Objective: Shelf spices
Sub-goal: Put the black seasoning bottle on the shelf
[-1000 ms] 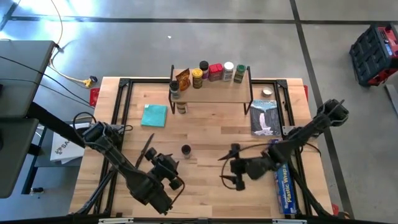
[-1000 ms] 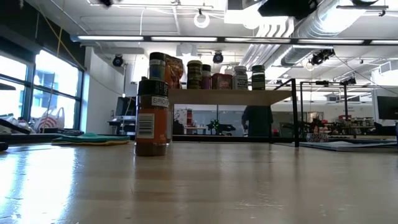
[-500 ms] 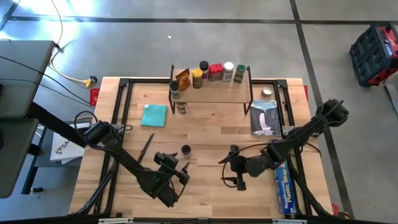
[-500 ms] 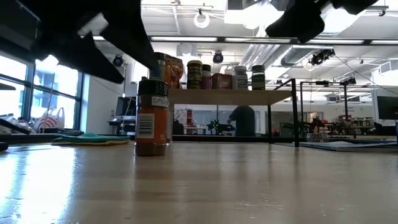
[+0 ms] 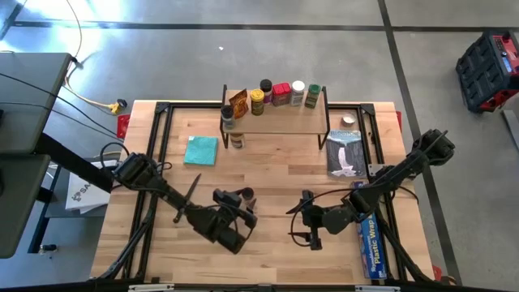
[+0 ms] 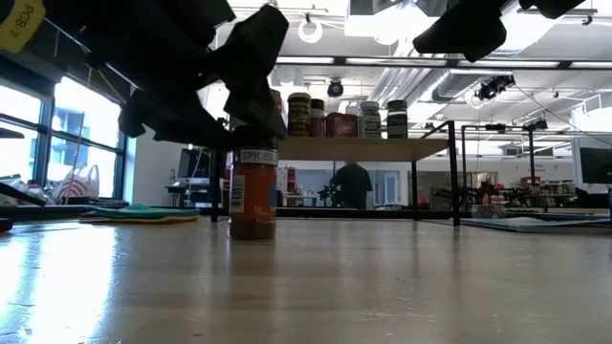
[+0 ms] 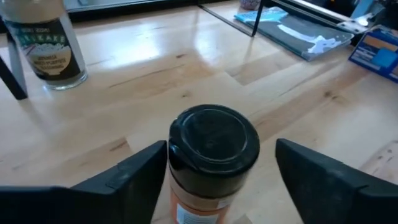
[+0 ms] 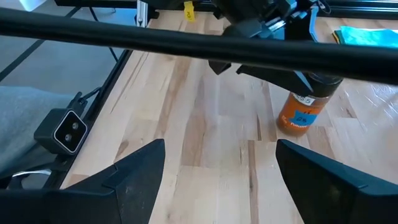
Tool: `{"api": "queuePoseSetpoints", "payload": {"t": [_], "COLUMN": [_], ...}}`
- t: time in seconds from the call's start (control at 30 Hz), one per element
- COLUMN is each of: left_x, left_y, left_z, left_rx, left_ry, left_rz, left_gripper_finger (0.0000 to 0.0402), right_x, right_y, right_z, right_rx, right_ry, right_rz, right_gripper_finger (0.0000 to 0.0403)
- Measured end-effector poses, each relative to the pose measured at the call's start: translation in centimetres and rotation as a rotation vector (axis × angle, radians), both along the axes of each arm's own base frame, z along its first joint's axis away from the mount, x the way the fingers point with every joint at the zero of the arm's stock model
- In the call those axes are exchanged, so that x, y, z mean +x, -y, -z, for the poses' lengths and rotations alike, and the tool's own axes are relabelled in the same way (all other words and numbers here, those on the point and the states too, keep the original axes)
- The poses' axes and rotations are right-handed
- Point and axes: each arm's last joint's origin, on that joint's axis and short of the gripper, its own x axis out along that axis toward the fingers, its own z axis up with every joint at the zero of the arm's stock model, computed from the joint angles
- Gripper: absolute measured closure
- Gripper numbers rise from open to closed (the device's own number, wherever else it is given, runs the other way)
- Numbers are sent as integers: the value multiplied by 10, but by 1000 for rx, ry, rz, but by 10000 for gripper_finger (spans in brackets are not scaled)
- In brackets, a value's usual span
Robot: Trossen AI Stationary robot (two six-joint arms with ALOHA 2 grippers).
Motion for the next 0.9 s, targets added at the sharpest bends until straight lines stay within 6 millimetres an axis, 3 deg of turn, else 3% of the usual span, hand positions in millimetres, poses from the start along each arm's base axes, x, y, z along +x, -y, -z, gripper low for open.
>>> {"api": "queuePoseSetpoints", "payload": {"t": [0.3, 0.5, 0.77, 0.9], "left_x": [7, 17, 58, 75], "left_y": [-13, -19, -13, -14], "left_z": [0, -6, -57, -71], "left_rx": [38, 103, 174, 247], "left_ry": [-61, -176, -381, -395], "left_rz": [-4, 57, 380, 593], "left_gripper_finger": [216, 217, 217, 217], "right_x": [0, -5, -34, -46], "right_y": [0, -3, -12, -10], "right_z": [0, -1, -26, -38], "right_rx": [2, 9, -19, -35], "right_ry": [-1, -11, 72, 120], "right_rz": [4, -3, 47, 100], "right_gripper_finger": [100, 100, 100, 100]}}
